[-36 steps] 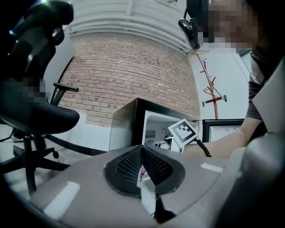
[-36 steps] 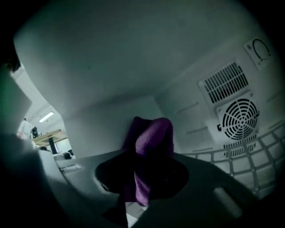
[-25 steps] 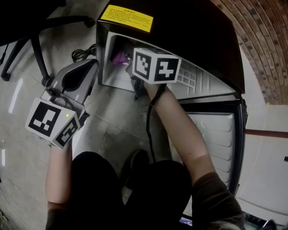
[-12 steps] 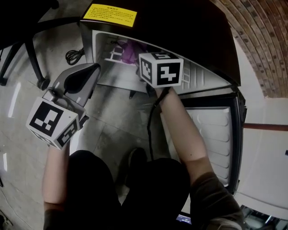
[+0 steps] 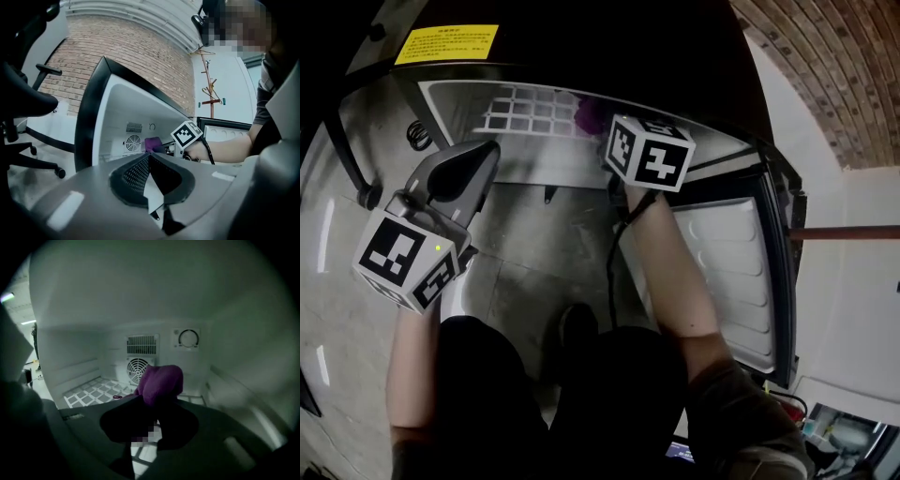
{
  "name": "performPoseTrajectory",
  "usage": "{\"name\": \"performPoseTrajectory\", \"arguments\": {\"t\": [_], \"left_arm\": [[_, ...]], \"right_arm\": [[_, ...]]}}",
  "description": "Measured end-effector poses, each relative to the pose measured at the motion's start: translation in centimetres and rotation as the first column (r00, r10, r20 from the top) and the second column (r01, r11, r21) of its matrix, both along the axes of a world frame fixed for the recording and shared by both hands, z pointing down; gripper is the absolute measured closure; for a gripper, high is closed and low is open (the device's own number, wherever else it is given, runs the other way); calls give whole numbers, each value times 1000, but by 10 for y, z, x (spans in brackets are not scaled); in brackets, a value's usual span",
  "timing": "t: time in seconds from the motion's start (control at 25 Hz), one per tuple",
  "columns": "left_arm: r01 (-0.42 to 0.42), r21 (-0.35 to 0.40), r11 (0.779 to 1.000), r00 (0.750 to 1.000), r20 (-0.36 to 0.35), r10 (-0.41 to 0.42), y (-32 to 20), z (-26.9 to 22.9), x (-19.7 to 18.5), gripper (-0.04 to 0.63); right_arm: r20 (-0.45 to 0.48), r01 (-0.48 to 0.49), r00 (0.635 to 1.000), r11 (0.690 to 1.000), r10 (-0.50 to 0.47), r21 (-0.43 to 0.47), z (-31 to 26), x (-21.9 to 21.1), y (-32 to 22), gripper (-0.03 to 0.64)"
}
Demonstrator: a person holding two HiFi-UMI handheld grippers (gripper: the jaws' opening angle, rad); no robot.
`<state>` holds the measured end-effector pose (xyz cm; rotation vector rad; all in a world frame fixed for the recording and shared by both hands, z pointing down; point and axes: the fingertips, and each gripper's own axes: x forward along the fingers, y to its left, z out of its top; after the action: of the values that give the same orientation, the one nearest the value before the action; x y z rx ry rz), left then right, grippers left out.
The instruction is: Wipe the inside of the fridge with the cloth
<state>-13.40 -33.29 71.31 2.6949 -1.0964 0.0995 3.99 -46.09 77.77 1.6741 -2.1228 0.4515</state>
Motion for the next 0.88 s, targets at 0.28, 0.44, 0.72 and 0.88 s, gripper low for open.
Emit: {"name": "performPoseTrajectory", "arguments": {"t": [0.28, 0.44, 0.72, 0.88], "left_arm": [[-16, 1, 1000, 1000, 15, 16, -1, 4, 14, 578], [-31, 1, 1000, 999, 35, 31, -1, 7, 21, 578], [-34, 8, 999, 999, 36, 34, 1, 4, 25, 578], [-47, 6, 999, 998, 40, 47, 3, 6, 29, 578]], "right_arm": [[-94, -145, 984, 988, 150, 57, 1, 49, 16, 541], [-35, -132, 990, 988, 135, 83, -5, 48, 19, 540], [196, -194, 971, 934, 138, 301, -66, 42, 20, 540], [271, -295, 937, 913, 219, 281, -67, 60, 22, 541]]}}
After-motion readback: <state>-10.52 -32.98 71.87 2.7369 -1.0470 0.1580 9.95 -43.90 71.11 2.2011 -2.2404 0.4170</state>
